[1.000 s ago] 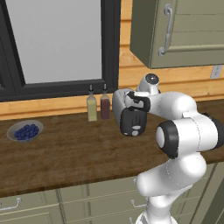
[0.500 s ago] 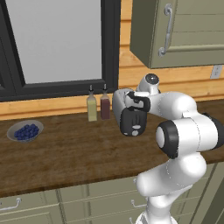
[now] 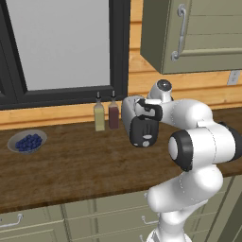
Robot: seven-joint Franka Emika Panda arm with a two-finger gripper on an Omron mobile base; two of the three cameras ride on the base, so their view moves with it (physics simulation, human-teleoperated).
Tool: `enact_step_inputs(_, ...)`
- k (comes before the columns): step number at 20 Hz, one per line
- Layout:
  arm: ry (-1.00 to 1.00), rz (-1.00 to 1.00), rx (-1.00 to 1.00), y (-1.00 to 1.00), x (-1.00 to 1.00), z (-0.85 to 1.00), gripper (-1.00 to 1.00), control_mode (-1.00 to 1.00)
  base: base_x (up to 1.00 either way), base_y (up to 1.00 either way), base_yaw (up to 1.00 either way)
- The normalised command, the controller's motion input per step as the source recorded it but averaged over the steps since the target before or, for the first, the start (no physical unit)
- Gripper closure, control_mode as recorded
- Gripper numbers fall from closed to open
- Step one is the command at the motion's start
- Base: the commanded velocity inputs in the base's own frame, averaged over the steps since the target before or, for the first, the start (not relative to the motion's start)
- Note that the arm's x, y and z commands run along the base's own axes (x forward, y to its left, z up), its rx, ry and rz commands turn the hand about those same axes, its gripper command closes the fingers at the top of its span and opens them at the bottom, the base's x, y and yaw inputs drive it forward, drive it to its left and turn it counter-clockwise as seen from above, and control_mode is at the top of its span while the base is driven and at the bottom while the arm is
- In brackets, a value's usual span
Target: Start the toaster. Once the lever pops up, take the bread to the plate on the dining counter.
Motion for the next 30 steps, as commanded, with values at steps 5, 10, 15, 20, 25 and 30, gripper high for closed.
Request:
enact_step_inputs(5, 0.0, 0.0, 0.0, 0.0, 0.0, 0.0, -1.0, -1.0, 0.0, 0.0, 0.0)
enact_step_inputs(10, 0.0, 0.0, 0.0, 0.0, 0.0, 0.0, -1.0, -1.0, 0.0, 0.0, 0.0)
enact_step_inputs(15, 0.0, 0.0, 0.0, 0.0, 0.0, 0.0, -1.0, -1.0, 0.0, 0.0, 0.0)
enact_step_inputs(20, 0.0, 0.0, 0.0, 0.0, 0.0, 0.0, -1.0, -1.0, 0.0, 0.0, 0.0)
enact_step_inputs(25, 0.0, 0.0, 0.0, 0.0, 0.0, 0.0, -1.0, -1.0, 0.0, 0.0, 0.0)
enact_step_inputs(30, 0.0, 0.0, 0.0, 0.0, 0.0, 0.0, -1.0, -1.0, 0.0, 0.0, 0.0)
